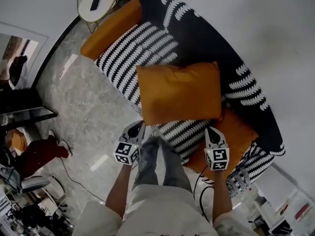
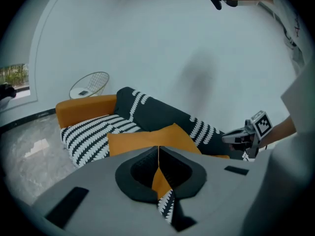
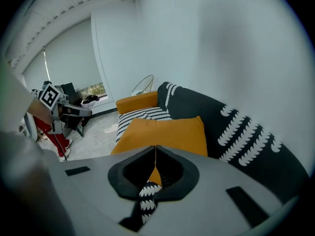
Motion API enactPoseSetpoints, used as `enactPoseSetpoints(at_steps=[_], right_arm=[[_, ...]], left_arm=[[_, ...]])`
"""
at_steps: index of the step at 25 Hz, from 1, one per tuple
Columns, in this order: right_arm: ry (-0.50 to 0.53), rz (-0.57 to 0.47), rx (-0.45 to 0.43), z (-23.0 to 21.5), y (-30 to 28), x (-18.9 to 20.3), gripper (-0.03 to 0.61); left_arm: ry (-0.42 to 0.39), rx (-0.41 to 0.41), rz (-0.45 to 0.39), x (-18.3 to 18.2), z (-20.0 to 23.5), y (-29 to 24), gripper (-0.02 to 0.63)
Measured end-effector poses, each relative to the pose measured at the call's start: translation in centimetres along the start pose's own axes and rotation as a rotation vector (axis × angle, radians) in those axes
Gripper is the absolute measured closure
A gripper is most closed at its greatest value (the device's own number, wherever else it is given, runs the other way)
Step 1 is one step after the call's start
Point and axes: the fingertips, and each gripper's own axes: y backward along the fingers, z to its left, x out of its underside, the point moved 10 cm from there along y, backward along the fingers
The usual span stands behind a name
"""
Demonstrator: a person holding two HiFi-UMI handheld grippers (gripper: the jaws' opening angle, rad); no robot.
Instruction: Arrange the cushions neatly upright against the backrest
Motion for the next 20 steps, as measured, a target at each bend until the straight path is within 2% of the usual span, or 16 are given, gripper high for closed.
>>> enactPoseSetpoints(at_steps=[3,4,5,7,13,15,20], right_arm=[[-0.084,-0.002,-0.033,-1.1,-1.1,1.2,0.540],[-0.134,-0.001,-0.045,-1.6,-1.7,1.7,0.362],[-0.184,0.004,-0.052,-2.1,-2.3,2.1,0.274],[-0.240,0.024,-0.051,-2.9,-3.1,2.9,0.251],[-0.240,0.092,-0.023,-4.7,-6.0,3.8,0.230],[-0.258,0.122,-0.020,-5.9,-7.7,4.7,0.193],[-0.325,0.162,-0.051,-9.8,-11.9,4.2,0.175]], left_arm=[[0.110,0.021,0.028,1.8,1.3,-1.8,0.569],[0.158,0.029,0.049,2.4,1.9,-2.7,0.454],[0.196,0.027,0.071,3.0,2.4,-3.5,0.322],[0.223,-0.004,0.113,4.2,3.4,-4.8,0.268],[0.267,-0.029,0.202,6.3,6.0,-8.2,0.252],[0.296,-0.046,0.227,7.4,7.1,-9.7,0.252],[0.346,-0.091,0.289,8.1,10.0,-12.7,0.252]])
